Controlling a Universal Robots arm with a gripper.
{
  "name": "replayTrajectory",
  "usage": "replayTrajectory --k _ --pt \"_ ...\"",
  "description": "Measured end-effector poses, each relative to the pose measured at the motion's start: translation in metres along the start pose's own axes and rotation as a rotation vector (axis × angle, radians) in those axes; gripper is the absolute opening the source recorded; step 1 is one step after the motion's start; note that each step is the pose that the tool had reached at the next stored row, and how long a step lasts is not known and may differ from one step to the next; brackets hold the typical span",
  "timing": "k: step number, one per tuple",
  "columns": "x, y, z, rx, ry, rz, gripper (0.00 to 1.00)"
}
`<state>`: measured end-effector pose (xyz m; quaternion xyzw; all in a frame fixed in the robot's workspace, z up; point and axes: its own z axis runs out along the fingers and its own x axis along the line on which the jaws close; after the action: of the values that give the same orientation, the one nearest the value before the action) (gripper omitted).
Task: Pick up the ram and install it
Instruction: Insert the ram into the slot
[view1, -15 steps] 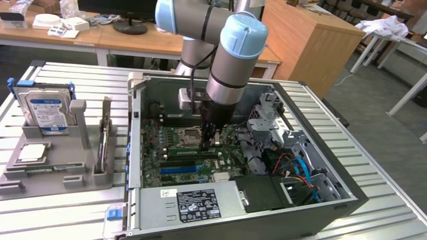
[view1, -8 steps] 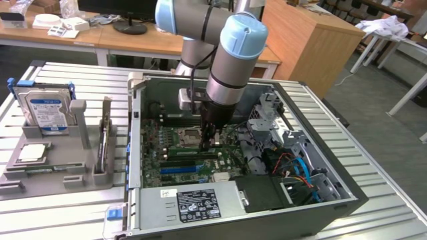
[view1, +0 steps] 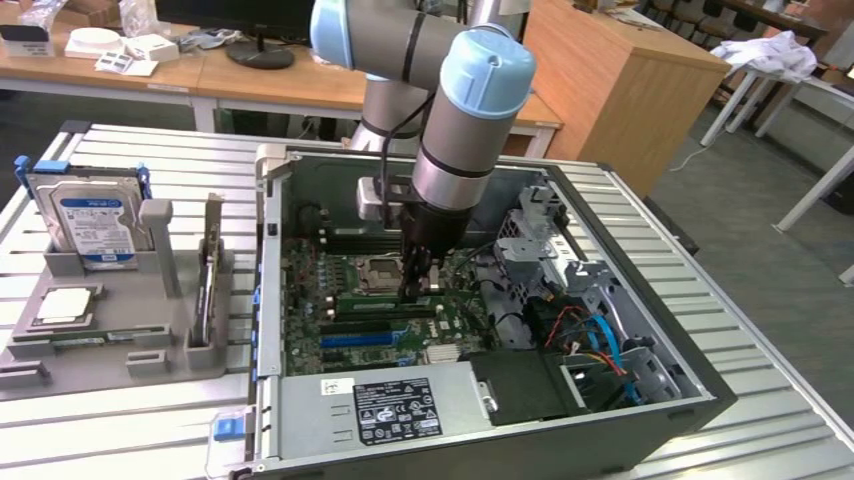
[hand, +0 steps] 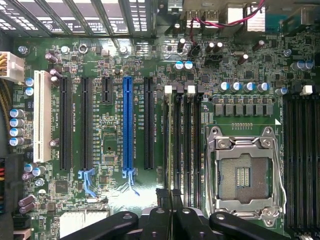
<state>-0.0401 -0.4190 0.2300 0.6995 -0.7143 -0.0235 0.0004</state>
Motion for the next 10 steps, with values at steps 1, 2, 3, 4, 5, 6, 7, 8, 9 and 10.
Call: replayTrajectory --k 1,2,3,4,5,6,7,8,9,10 --pt "0.0000 -0.0002 -0.0003 -0.0005 -0.0002 0.000 0.11" --pt "0.0000 -0.0002 -0.0006 -0.0011 -0.0003 0.000 0.11" --pt "0.0000 -0.0003 -0.0007 -0.0013 -0.0002 0.000 0.11" --pt "0.0000 -0.0002 -0.0008 -0.0014 0.0001 0.000 0.11" --pt "0.0001 -0.0002 -0.0010 -0.0016 0.0005 0.000 0.11" --pt "0.0001 -0.0003 -0.0010 -0.0018 0.0006 -0.001 0.11" --pt "0.0001 -0.0003 -0.0010 -0.0018 0.0006 -0.004 0.11" --pt "0.0001 -0.0003 -0.0010 -0.0018 0.0008 -0.006 0.11" --pt "0.0001 -0.0004 -0.0010 -0.0019 0.0009 -0.008 0.11" --pt "0.0001 -0.0004 -0.0010 -0.0020 0.0009 -0.010 0.11"
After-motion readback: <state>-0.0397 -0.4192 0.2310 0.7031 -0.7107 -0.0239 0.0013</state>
